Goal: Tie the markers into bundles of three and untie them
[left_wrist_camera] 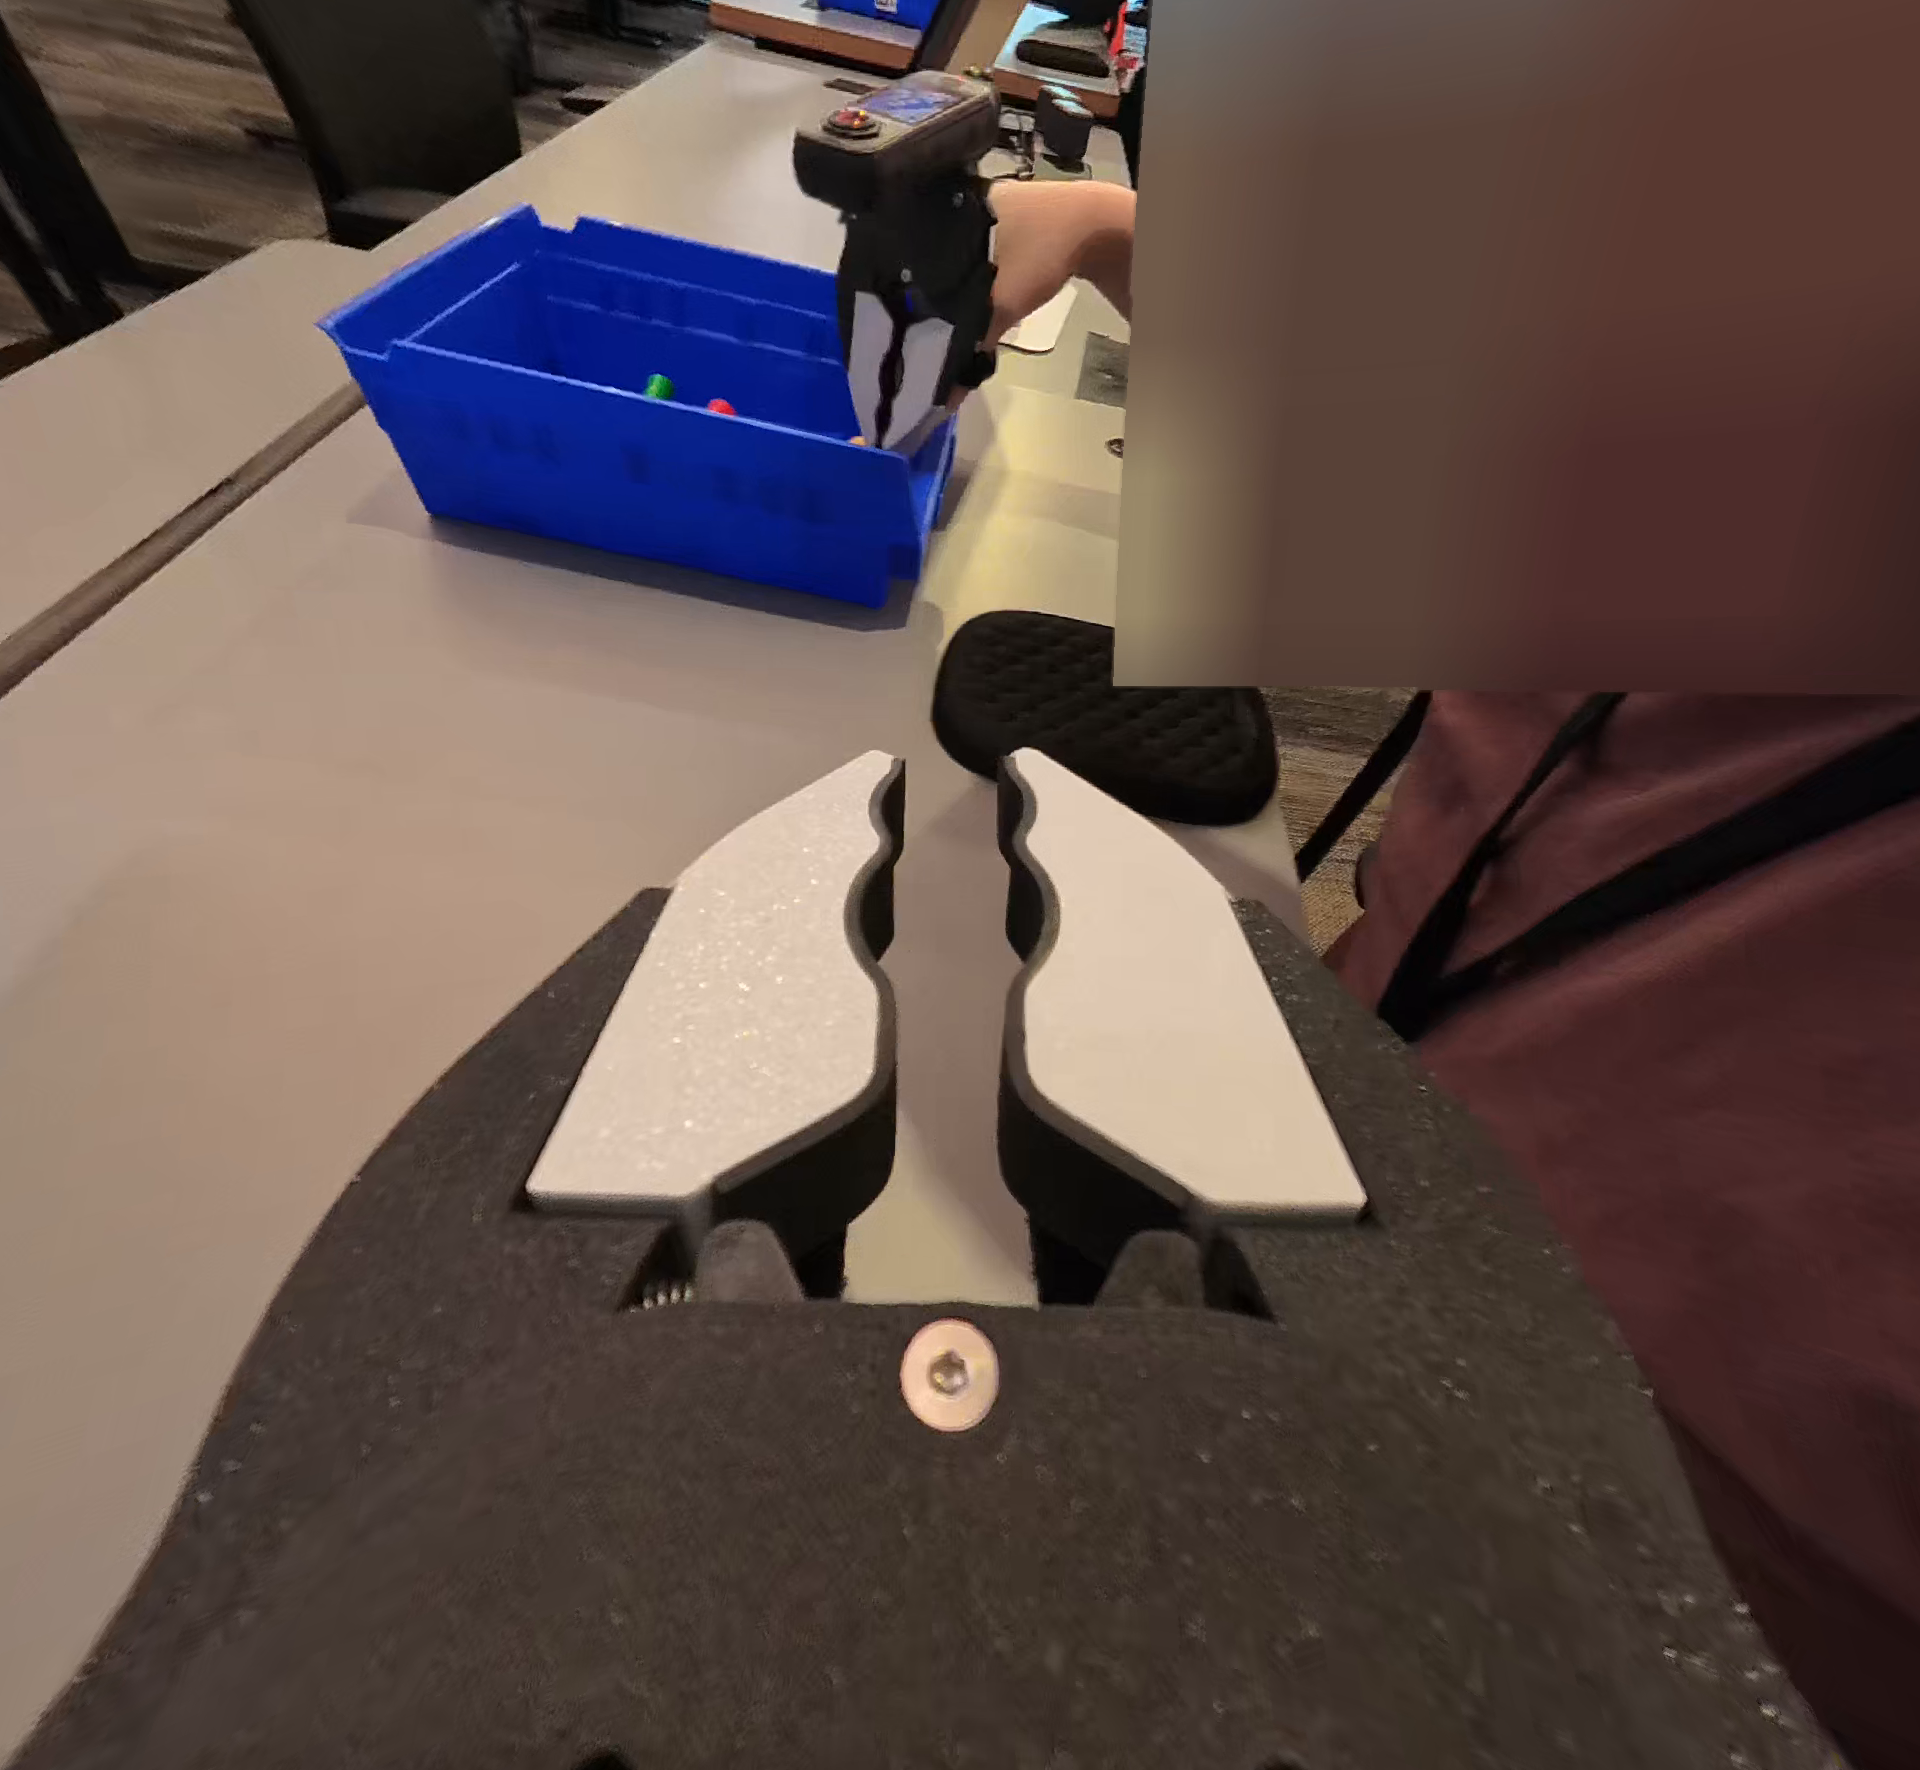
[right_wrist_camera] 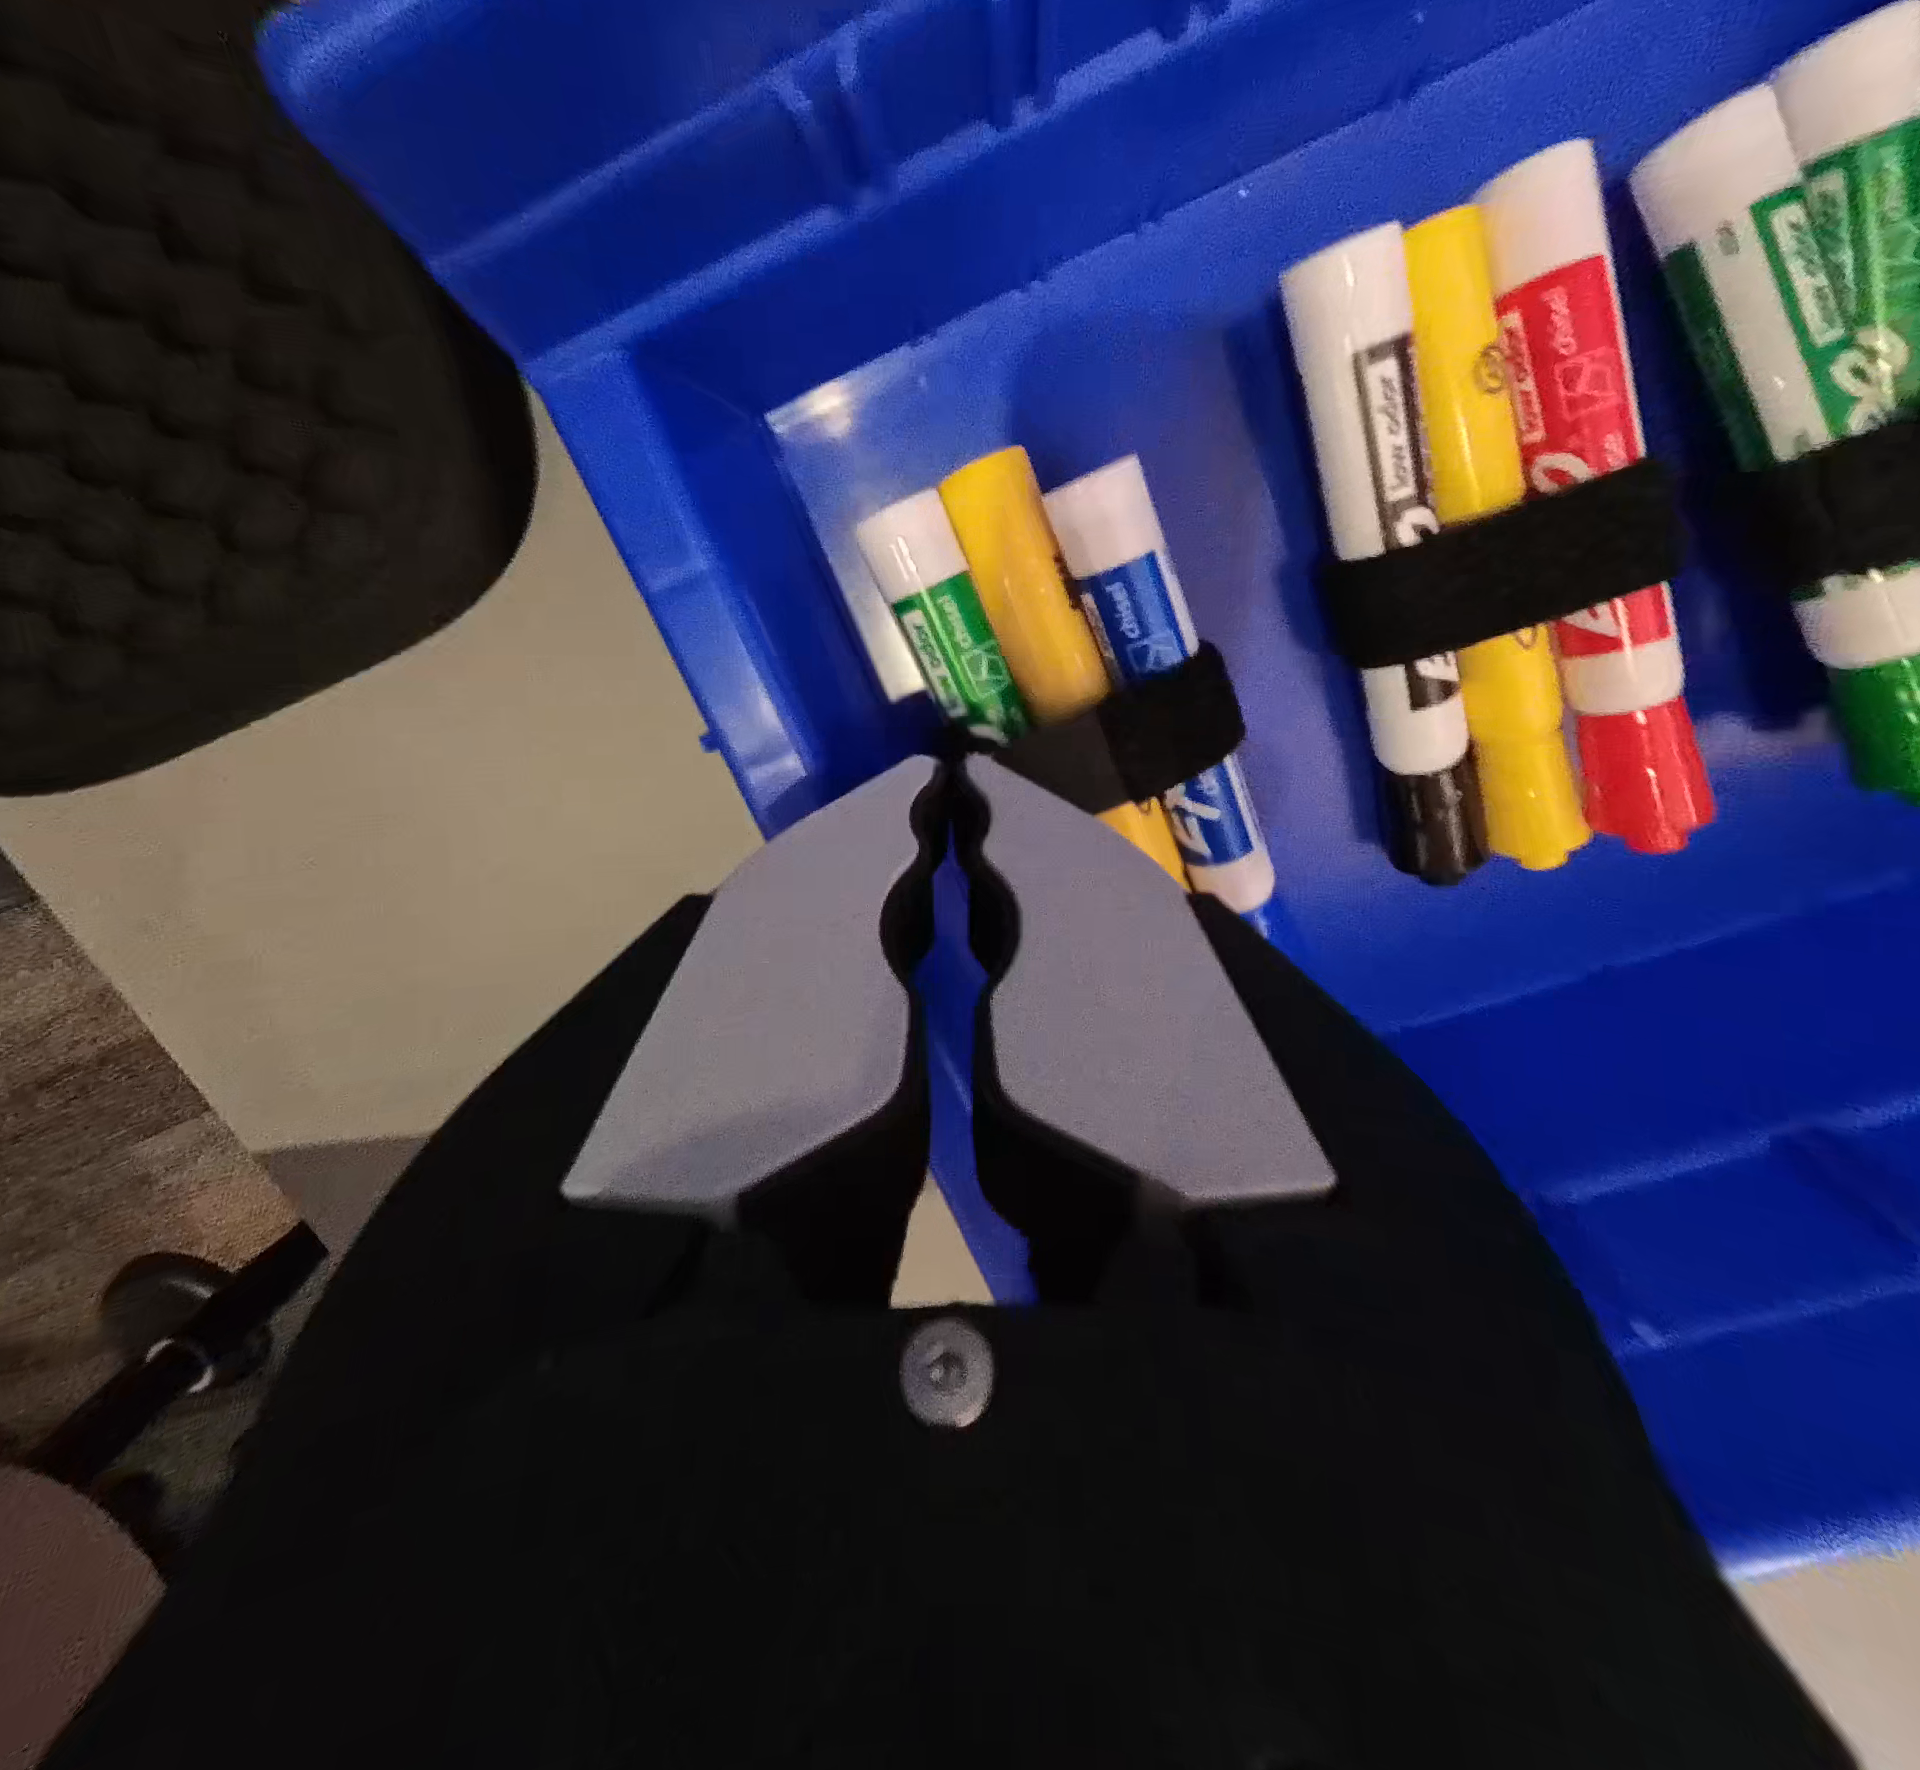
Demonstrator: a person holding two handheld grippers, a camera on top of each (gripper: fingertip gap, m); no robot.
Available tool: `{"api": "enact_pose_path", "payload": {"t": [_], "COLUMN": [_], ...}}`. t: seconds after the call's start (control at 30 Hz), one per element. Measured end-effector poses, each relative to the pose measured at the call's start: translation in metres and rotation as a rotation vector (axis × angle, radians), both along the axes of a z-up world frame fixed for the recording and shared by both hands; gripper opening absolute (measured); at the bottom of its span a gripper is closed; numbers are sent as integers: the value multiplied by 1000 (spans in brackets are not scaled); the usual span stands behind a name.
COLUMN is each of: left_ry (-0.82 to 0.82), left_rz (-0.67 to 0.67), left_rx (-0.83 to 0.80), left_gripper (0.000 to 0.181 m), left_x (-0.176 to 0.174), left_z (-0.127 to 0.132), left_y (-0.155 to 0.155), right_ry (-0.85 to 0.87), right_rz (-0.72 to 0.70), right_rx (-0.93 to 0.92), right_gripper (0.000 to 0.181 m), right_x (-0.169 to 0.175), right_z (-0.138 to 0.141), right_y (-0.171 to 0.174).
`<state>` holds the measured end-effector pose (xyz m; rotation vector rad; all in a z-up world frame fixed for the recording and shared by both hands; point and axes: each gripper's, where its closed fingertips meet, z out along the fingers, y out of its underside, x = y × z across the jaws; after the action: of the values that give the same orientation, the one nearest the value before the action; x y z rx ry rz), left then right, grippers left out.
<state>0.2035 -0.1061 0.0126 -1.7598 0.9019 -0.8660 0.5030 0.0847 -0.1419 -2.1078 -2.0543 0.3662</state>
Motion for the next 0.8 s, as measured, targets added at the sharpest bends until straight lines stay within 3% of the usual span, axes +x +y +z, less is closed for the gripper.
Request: {"api": "enact_pose_path", "payload": {"t": [0.03, 0.33, 0.6, 0.8], "left_ry": [1, -48, -32, -20], "left_rz": [4, 14, 34, 50], "left_rx": [-3, -39, -49, -54], "left_gripper": [17, 18, 21, 25], "left_x": [1, 6, 1, -4], "left_z": [-2, 1, -3, -8], "left_y": [3, 15, 13, 12], "right_ry": [7, -78, 209, 129], "right_rz": [19, 47, -60, 66], "right_rx": [-19, 1, 248, 215], "right_gripper": [4, 2, 2, 3], "right_x": [-3, -2, 3, 17], "right_z": [0, -10, 48, 35], "right_y": [-2, 9, 33, 19]}}
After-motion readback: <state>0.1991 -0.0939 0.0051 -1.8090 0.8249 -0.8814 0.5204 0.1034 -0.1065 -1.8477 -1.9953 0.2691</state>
